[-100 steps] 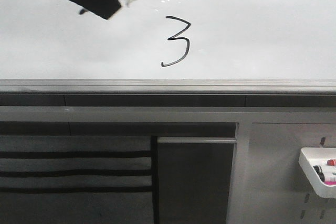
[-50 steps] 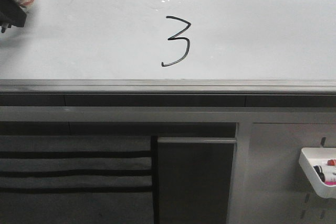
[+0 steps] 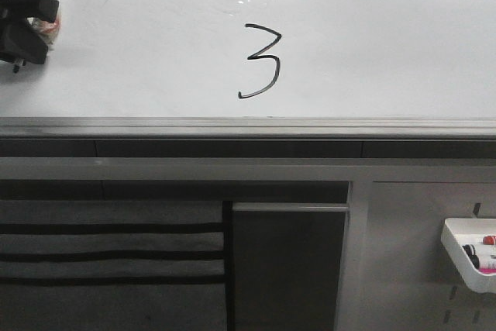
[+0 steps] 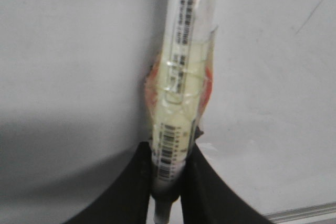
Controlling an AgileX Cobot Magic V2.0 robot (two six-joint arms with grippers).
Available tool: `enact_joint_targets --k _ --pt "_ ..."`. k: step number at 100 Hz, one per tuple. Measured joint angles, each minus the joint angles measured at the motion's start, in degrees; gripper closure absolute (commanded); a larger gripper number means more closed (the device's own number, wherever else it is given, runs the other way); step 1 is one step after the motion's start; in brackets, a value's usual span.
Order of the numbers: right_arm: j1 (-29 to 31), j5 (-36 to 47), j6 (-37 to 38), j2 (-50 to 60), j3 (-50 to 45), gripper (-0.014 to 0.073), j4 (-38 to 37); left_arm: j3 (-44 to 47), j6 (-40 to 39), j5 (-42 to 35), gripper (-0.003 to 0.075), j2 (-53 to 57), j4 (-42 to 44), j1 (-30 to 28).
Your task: Write number 3 on whiteboard
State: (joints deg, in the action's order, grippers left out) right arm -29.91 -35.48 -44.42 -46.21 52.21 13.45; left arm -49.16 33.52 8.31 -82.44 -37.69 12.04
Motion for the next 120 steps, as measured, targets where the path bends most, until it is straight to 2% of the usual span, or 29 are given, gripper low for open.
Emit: enact_joint_targets --k 17,26,39,56,68,82,89,96,104,115,120 --pt "0.00 0.00 1.43 0.00 0.00 0.0190 0.00 0.00 0.00 -0.26 0.0381 0.00 0.66 0.00" --pt "0.00 -0.47 4.54 0.00 0.00 0.0190 -0.29 0.00 0.00 -0.23 0.0309 0.00 2.04 0.00" --pt "0.00 -4.70 14.09 0.13 0.37 0.0191 -4.94 0.00 0.00 1.60 0.0309 1.47 6.67 0.00" --pt "0.00 -17.78 36.45 0.13 3.13 0.0213 -18.23 0.05 0.00 7.85 0.0309 9.48 11.99 0.00" --pt "0.00 -26.56 50.98 1.02 5.04 0.0319 -25.85 0.05 0.00 14.57 0.0309 17.48 13.67 0.00" --pt "0.00 -27.17 59.83 5.55 4.62 0.0454 -28.83 0.05 0.00 24.09 0.0312 27.43 16.71 0.00" --pt "0.00 -25.25 61.32 8.87 3.17 0.0520 -29.05 0.05 0.00 28.22 0.0329 32.07 18.07 0.00" --pt "0.00 -22.73 62.07 12.28 1.16 0.0594 -29.17 0.30 -1.14 30.64 0.0383 36.27 18.79 0.00" --pt "0.00 -19.97 62.29 16.01 -1.69 0.0666 -29.40 1.36 -3.19 31.24 0.0494 40.84 18.92 0.00" --pt "0.00 -15.94 62.40 20.00 -5.07 0.0668 -29.40 4.37 -5.95 30.19 0.0678 45.50 19.06 0.00" --pt "0.00 -14.45 62.37 21.47 -6.35 0.0668 -29.44 6.08 -6.83 29.18 0.0737 46.91 19.06 0.00"
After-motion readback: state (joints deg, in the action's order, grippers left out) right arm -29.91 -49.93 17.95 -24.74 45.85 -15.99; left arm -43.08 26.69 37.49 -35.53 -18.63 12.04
